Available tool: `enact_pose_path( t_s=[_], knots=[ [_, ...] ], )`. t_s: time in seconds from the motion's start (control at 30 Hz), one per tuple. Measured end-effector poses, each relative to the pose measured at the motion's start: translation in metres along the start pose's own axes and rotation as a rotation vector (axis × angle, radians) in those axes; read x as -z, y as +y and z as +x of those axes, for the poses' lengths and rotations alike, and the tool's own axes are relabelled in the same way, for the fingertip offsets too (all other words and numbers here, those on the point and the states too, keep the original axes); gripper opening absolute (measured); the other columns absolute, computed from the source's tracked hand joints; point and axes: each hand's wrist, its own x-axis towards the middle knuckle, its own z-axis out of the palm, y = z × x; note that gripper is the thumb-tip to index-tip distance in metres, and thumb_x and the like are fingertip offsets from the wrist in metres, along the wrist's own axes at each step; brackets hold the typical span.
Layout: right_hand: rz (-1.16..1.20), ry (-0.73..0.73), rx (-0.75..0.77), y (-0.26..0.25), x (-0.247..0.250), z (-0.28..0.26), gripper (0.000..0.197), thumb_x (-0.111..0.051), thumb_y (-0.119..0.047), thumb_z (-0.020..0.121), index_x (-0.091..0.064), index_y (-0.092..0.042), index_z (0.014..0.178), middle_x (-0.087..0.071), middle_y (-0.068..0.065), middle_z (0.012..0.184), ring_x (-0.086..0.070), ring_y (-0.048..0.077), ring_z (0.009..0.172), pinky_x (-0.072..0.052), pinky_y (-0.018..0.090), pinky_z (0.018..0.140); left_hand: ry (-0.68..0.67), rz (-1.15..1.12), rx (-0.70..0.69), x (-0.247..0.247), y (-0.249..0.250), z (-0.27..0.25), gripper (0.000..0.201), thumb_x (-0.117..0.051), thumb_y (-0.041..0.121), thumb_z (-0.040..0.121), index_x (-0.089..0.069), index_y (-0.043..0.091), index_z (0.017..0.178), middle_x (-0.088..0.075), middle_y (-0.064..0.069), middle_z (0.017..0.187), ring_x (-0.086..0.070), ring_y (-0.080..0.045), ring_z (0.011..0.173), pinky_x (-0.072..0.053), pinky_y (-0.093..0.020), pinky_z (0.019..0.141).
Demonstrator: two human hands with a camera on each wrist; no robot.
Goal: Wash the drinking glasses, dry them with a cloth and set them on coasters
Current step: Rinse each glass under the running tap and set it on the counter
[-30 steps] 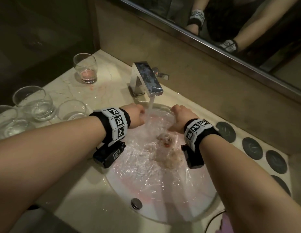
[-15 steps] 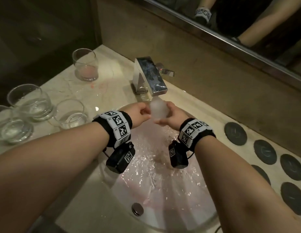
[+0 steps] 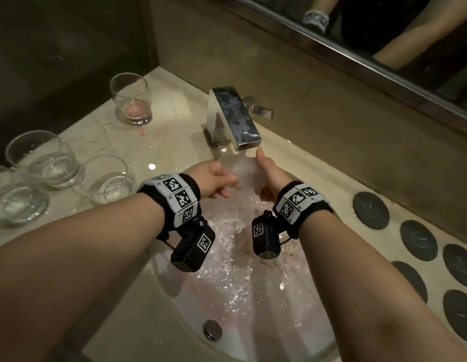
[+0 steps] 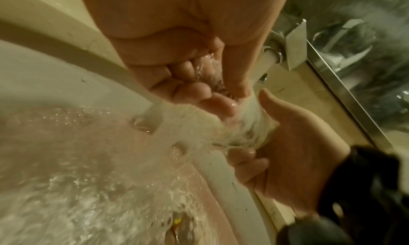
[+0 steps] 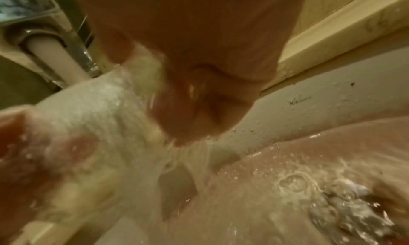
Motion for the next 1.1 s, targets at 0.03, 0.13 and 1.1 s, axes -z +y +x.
enact_pose_path(
  t_s=[0.03, 0.13, 1.1],
  knots=[
    [0.052, -0.031, 0.014, 0.003, 0.002, 0.001, 0.056, -0.04, -0.062, 0.09, -0.048, -0.02, 0.126, -0.056, 0.01, 0.094, -0.047, 0.015, 0.06, -0.041, 0.024, 0.052, 0.018, -0.025, 0.001, 0.002, -0.001, 0.0, 0.008, -0.057, 0.019, 0.092, -0.058, 0.017, 0.085, -0.067, 0.012, 0.078, -0.056, 0.002, 0.05, -0.04, -0.013, 0.05],
    [0.147, -0.098, -0.001, 0.011, 0.004, 0.004, 0.065, -0.062, -0.06, 0.077, -0.047, -0.023, 0.129, -0.057, 0.009, 0.107, -0.05, 0.013, 0.061, -0.051, 0.026, 0.058, 0.03, -0.13, 0.031, 0.006, 0.0, 0.0, 0.012, -0.058, 0.025, 0.091, -0.059, 0.016, 0.083, -0.068, 0.009, 0.071, -0.048, 0.001, 0.042, -0.032, -0.014, 0.043],
    [0.036, -0.124, 0.118, 0.014, 0.002, 0.007, 0.056, -0.037, -0.061, 0.09, -0.048, -0.019, 0.125, -0.062, 0.006, 0.097, -0.058, 0.015, 0.064, -0.044, 0.023, 0.057, -0.076, -0.19, -0.021, 0.01, -0.008, 0.015, 0.004, -0.067, 0.009, 0.081, -0.065, 0.008, 0.085, -0.068, -0.003, 0.078, -0.063, -0.014, 0.076, -0.048, -0.029, 0.084]
  ],
)
